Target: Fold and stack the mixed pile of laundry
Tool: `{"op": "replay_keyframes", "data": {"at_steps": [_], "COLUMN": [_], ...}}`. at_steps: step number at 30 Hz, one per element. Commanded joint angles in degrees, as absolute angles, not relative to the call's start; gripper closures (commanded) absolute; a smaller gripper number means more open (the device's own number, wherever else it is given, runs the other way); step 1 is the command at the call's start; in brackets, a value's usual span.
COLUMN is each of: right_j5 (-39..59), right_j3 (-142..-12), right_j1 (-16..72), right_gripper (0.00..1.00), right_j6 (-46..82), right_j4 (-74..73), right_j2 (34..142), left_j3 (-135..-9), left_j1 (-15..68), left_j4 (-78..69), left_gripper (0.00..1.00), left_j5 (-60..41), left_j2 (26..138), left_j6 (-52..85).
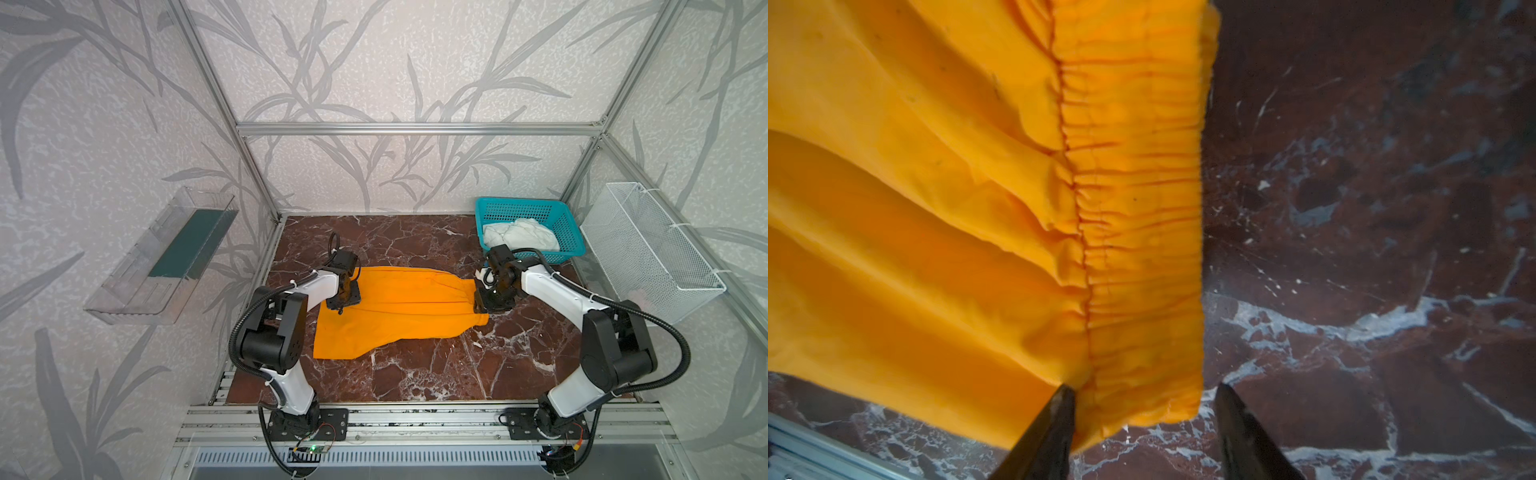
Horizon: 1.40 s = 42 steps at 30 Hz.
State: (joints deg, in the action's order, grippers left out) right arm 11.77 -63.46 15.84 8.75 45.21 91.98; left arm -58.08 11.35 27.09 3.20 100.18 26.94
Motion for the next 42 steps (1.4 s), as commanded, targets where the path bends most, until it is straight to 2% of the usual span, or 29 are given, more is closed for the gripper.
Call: {"op": "replay_keyframes", "data": {"at_steps": [1,8,11,19,29,31,37,39,42], "right_j5": [16.73,21.17,21.57,24.97,18.71,18.27,15.54,14.9,14.96], "right_j3": [-63.19,-63.63,-63.57,-62.17,-63.17,-62.64,-62.23,-62.39,-62.45], "right_j1": [13.94,13.74,13.8,17.23,21.35,21.36,20.53,20.26,20.21], "right_gripper": [0.47,0.72,0.77,0.82,0.84,0.82,0.5,0.44,0.41], "right_j6": [8.93,11.92,12.83,13.36,13.99,13.81,13.14,12.92,12.83], "right_j4": [41.84,34.74,33.51,31.48,31.84,31.16,31.15,31.29,31.04], "right_j2": [89.52,96.03,99.48,101.07,106.1,104.24,98.14,98.13,98.09], "left_j3": [-59.0,-61.04,-61.52,-61.88,-61.96,-61.88,-62.05,-62.01,-61.88], "left_j1": [11.16,11.16,11.16,11.16,11.16,11.16,11.16,11.16,11.16], "left_j4": [32.17,33.71,34.35,34.34,34.45,34.44,34.26,34.34,34.34], "left_gripper": [0.5,0.5,0.5,0.51,0.51,0.51,0.51,0.51,0.51], "left_j5": [4.82,5.49,5.93,5.93,5.68,5.78,5.52,5.58,5.71], "left_j2": [102.18,102.56,102.67,103.51,103.78,103.79,104.1,104.08,103.8], "left_j6": [26.45,26.18,26.01,26.05,25.75,25.63,25.75,25.69,25.66]}}
